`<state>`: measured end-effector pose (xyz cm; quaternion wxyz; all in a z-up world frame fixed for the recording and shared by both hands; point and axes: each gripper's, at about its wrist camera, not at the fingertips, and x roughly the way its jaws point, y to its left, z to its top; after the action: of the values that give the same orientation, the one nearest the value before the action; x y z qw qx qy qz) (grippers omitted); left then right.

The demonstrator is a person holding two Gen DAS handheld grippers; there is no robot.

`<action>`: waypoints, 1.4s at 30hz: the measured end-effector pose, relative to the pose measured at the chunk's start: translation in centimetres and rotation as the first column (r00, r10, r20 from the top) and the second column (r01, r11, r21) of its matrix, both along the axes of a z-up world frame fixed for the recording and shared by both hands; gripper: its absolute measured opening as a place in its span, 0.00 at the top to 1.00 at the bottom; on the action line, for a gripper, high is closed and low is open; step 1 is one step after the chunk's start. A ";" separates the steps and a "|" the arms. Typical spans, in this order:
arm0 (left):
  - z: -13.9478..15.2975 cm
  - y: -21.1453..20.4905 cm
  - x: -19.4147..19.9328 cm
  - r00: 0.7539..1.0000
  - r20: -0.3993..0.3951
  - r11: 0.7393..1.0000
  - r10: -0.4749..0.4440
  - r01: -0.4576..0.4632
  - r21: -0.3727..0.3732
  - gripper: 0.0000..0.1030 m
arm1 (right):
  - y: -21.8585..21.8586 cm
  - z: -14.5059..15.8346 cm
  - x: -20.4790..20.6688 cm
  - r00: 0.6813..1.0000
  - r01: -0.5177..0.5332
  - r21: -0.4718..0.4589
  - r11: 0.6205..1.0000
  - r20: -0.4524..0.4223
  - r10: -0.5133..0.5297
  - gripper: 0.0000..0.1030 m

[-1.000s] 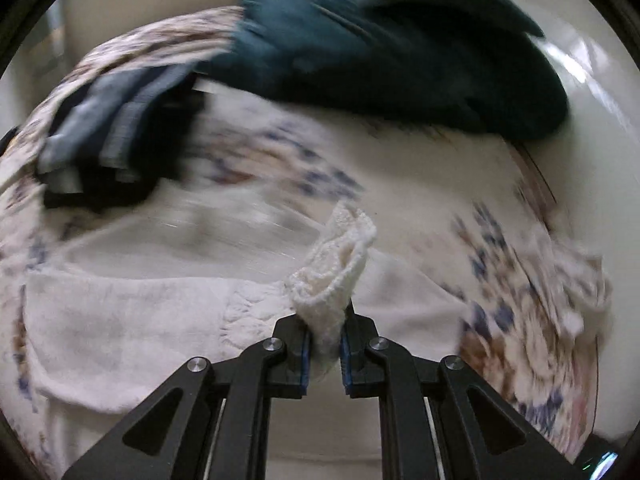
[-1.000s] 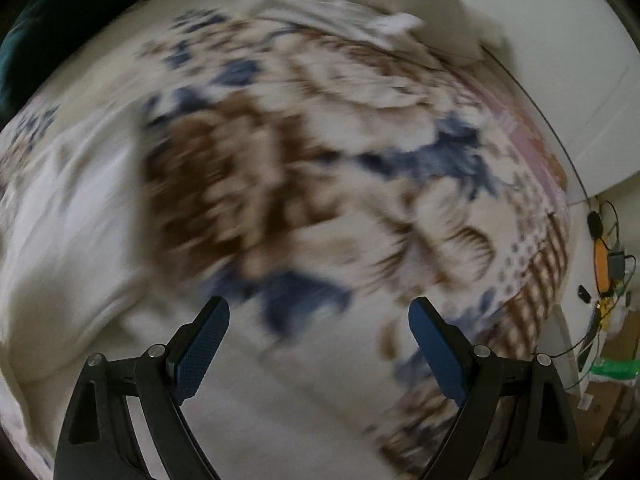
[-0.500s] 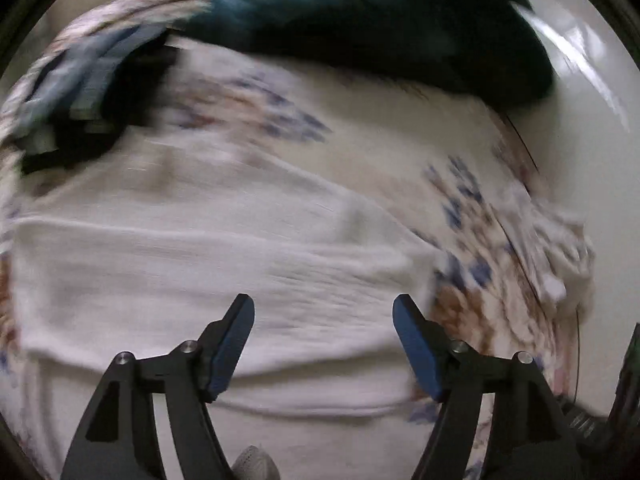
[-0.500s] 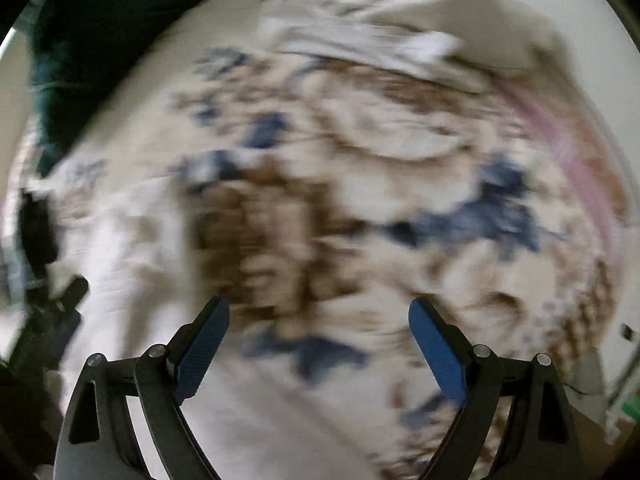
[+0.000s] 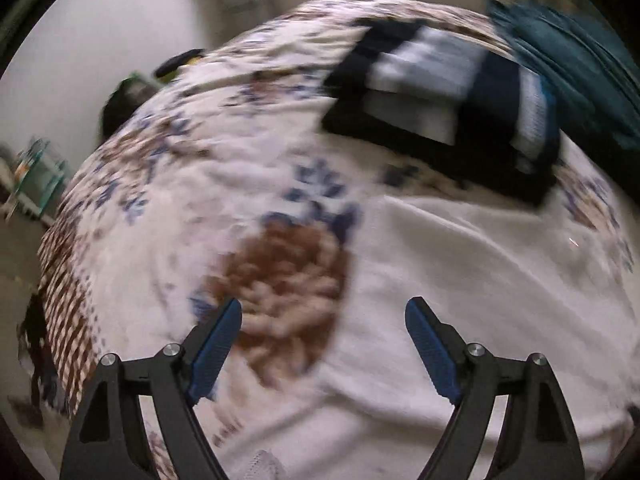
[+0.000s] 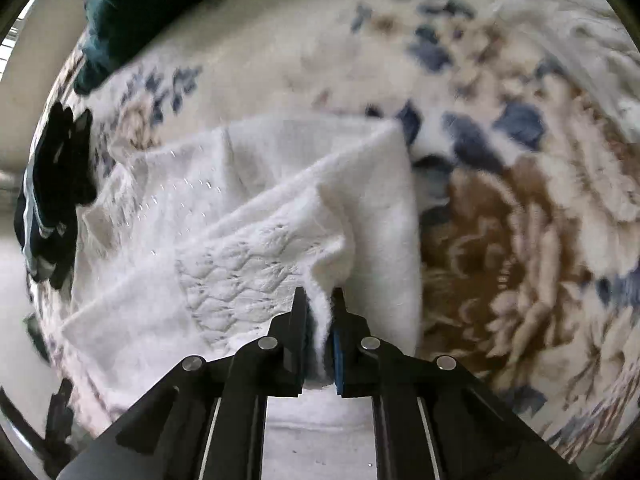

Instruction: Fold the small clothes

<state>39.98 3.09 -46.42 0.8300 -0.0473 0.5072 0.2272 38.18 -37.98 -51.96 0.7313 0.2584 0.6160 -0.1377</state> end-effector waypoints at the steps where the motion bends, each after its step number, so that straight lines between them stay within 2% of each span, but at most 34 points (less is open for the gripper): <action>1: -0.2 0.7 -0.1 1.000 -0.002 1.000 0.020 -0.020 -0.006 0.19 | 0.0 0.9 -0.6 1.000 0.013 -0.021 1.000 0.016 -0.013 0.92; 3: -0.4 1.9 0.3 0.999 -0.006 0.998 0.052 -0.052 -0.026 0.19 | -0.5 1.8 -1.7 0.999 0.043 -0.042 0.998 0.020 -0.042 0.92; 6: -0.4 2.5 1.1 0.999 0.007 0.997 0.054 -0.054 -0.061 0.19 | -2.0 2.6 -2.5 0.997 0.077 -0.076 0.994 0.011 -0.076 0.92; 7: -0.3 2.3 1.5 0.999 0.013 0.997 0.042 -0.041 -0.066 0.19 | -2.6 2.5 -2.6 0.997 0.082 -0.085 0.993 0.005 -0.082 0.92; 9: -0.2 2.0 2.6 1.000 0.018 0.997 0.014 -0.013 -0.080 0.19 | -3.0 1.5 -2.5 0.997 0.074 -0.043 0.996 -0.018 -0.075 0.92; 13: -1.5 0.3 6.2 0.996 -0.004 0.993 -0.092 0.092 -0.078 0.19 | -2.4 0.1 -2.1 0.997 0.018 -0.063 0.998 -0.067 -0.022 0.91; 14: -2.0 0.0 7.3 0.993 -0.021 0.991 -0.119 0.117 -0.058 0.19 | -2.2 -0.4 -1.7 0.996 0.015 -0.064 0.998 -0.087 -0.021 0.87; 16: -4.1 -0.6 9.4 0.983 -0.083 0.986 -0.164 0.164 -0.010 0.19 | -2.5 -1.1 -1.5 0.988 0.021 -0.062 0.998 -0.149 -0.030 0.63; 17: -5.3 -0.5 10.4 0.977 -0.119 0.984 -0.178 0.179 -0.008 0.19 | -2.8 -0.9 -1.7 0.988 0.042 -0.054 0.998 -0.149 -0.049 0.58; 18: -6.3 -0.3 11.3 0.972 -0.143 0.982 -0.186 0.186 -0.011 0.19 | -3.0 -0.5 -1.9 0.989 0.064 -0.045 0.997 -0.127 -0.070 0.54; 20: -7.3 0.5 12.1 0.969 -0.151 0.981 -0.196 0.194 -0.033 0.16 | -2.9 1.0 -2.2 0.995 0.073 -0.059 0.996 -0.062 -0.077 0.53; 23: -6.9 1.4 12.1 0.968 -0.128 0.977 -0.214 0.211 -0.038 0.14 | -1.0 1.6 -1.7 1.000 -0.020 -0.096 0.995 -0.007 0.020 0.45; 25: -6.4 2.1 11.8 0.971 -0.118 0.978 -0.208 0.203 -0.050 0.14 | 0.1 -0.3 -1.0 0.996 -0.086 -0.081 0.993 -0.038 0.083 0.45; 27: -5.5 2.7 11.2 0.975 -0.100 0.980 -0.196 0.191 -0.065 0.14 | 0.4 -2.5 -1.0 0.993 -0.086 -0.055 0.995 -0.089 0.081 0.45; 28: -4.8 2.7 10.8 0.977 -0.089 0.979 -0.196 0.190 -0.072 0.14 | 0.2 -2.5 -1.1 0.994 -0.068 -0.038 0.997 -0.088 0.065 0.45; 31: -1.7 1.8 8.8 0.972 -0.032 0.969 -0.233 0.229 -0.096 0.13 | -0.7 -0.1 -2.1 0.999 -0.016 0.035 0.999 -0.043 0.017 0.45; 32: -0.6 1.2 7.8 0.966 -0.019 0.961 -0.257 0.254 -0.108 0.11 | -0.9 0.9 -2.6 1.000 -0.002 0.059 0.998 -0.030 0.003 0.42; 34: 1.2 -0.4 6.0 0.952 0.003 0.942 -0.307 0.304 -0.141 0.04 | -1.7 3.4 -3.8 1.000 0.012 0.107 0.994 -0.017 -0.010 0.12; 35: 2.0 -1.7 4.7 0.942 0.008 0.930 -0.334 0.331 -0.161 0.04 | -2.0 4.3 -4.3 1.000 0.008 0.119 0.993 -0.014 -0.007 0.08; 39: 2.8 -7.2 -0.1 0.906 -0.030 0.886 -0.423 0.407 -0.222 0.04 | -3.6 7.4 -5.1 0.996 -0.080 0.122 0.989 -0.015 0.083 0.07; 42: 2.1 -13.3 -5.3 0.869 -0.081 0.845 -0.488 0.447 -0.294 0.04 | -6.3 7.3 -5.6 0.989 -0.133 0.167 0.977 -0.042 0.142 0.07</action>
<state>34.63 -10.19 -44.37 0.8049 -0.0154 0.5911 -0.0496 32.59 -44.33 -44.70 0.6985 0.2707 0.6611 -0.0428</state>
